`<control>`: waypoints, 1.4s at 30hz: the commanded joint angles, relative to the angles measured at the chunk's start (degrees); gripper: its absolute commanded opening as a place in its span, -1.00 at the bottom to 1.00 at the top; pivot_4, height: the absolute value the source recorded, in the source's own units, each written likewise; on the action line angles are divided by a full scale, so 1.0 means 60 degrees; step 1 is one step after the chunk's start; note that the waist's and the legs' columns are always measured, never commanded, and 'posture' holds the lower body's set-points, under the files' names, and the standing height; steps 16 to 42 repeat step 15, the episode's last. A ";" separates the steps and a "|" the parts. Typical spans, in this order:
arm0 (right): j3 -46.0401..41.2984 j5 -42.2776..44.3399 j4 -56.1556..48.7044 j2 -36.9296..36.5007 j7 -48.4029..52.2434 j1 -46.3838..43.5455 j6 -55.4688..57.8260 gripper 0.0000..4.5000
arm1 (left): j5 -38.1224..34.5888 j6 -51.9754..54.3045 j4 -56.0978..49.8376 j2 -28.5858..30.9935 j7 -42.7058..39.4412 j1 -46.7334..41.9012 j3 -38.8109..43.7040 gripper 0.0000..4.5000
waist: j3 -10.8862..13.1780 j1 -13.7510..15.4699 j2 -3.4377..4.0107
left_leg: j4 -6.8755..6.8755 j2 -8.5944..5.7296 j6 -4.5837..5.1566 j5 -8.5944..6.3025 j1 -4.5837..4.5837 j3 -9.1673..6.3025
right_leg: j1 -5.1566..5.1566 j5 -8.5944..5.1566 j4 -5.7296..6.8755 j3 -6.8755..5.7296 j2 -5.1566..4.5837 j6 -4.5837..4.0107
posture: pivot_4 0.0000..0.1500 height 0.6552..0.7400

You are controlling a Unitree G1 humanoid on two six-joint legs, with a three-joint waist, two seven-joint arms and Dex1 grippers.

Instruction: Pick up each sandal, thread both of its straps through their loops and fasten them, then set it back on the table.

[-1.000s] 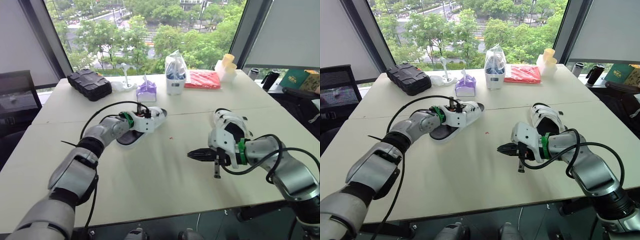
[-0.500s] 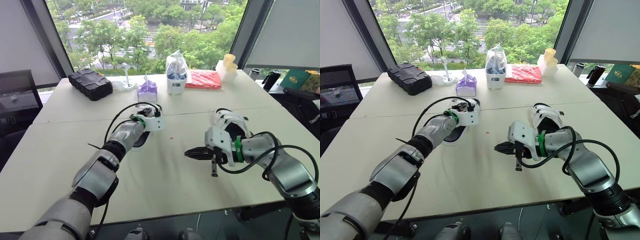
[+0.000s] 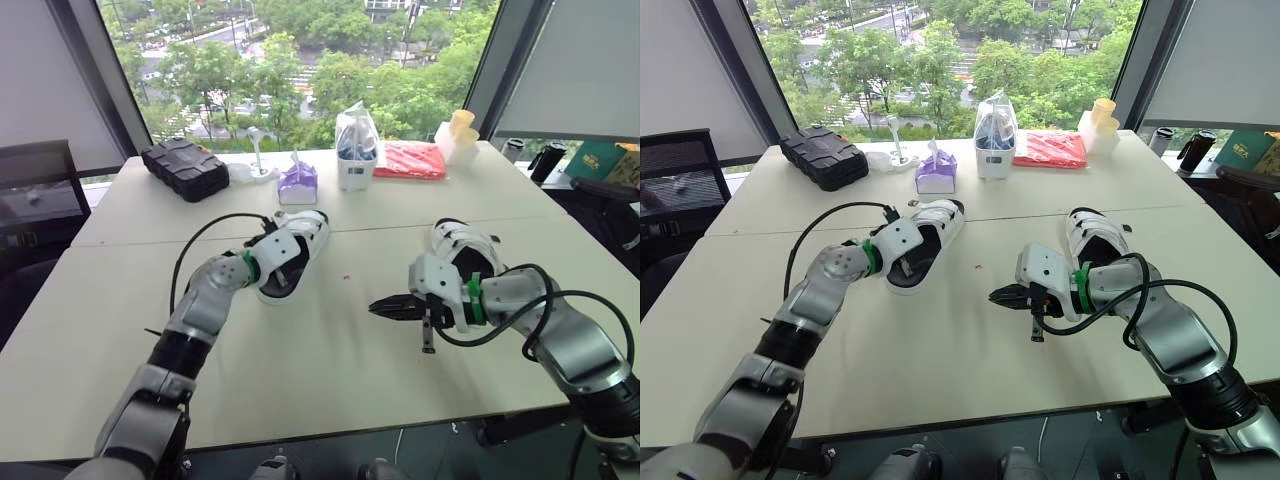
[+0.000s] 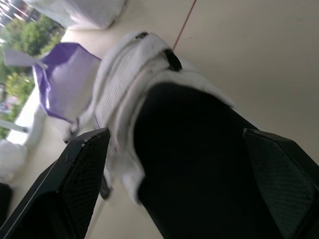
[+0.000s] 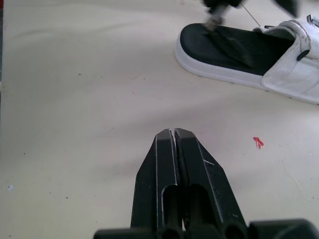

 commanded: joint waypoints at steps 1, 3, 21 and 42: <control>-0.0169 -0.0080 0.0087 -0.0090 0.0086 -0.0196 -0.0364 -1.00 | -0.1284 0.1786 -0.2087 0.0080 -0.1048 0.0433 0.0315 0.98 | 0.0003 0.0002 -0.0002 | 0.0004 -0.0001 0.0000 0.0000 0.0000 0.0001 | 0.0002 0.0000 -0.0004 -0.0001 0.0000 0.0000 | 1.00 1.00; -0.0281 -0.0161 0.0347 -0.0127 0.0049 -0.0289 -0.0511 -1.00 | -0.2194 0.2890 -0.3173 0.0224 -0.1435 0.0622 0.0855 0.98 | 0.0010 -0.0068 -0.0007 | 0.0007 -0.0002 0.0000 0.0000 0.0000 0.0002 | 0.0001 0.0001 -0.0005 0.0001 -0.0003 -0.0001 | 1.00 1.00; -0.1219 -0.0706 0.2477 -0.1233 0.0266 -0.1045 -0.1656 -1.00 | -0.5552 0.5234 -0.5670 0.2143 -0.2195 0.1326 0.3230 0.98 | 0.0026 -0.0074 0.0028 | -0.0013 0.0015 -0.0001 0.0001 0.0012 0.0013 | -0.0008 0.0005 -0.0002 0.0004 0.0004 -0.0011 | 1.00 1.00; -0.1219 -0.0706 0.2477 -0.1233 0.0266 -0.1045 -0.1656 -1.00 | -0.5552 0.5234 -0.5670 0.2143 -0.2195 0.1326 0.3230 0.98 | 0.0026 -0.0074 0.0028 | -0.0013 0.0015 -0.0001 0.0001 0.0012 0.0013 | -0.0008 0.0005 -0.0002 0.0004 0.0004 -0.0011 | 1.00 1.00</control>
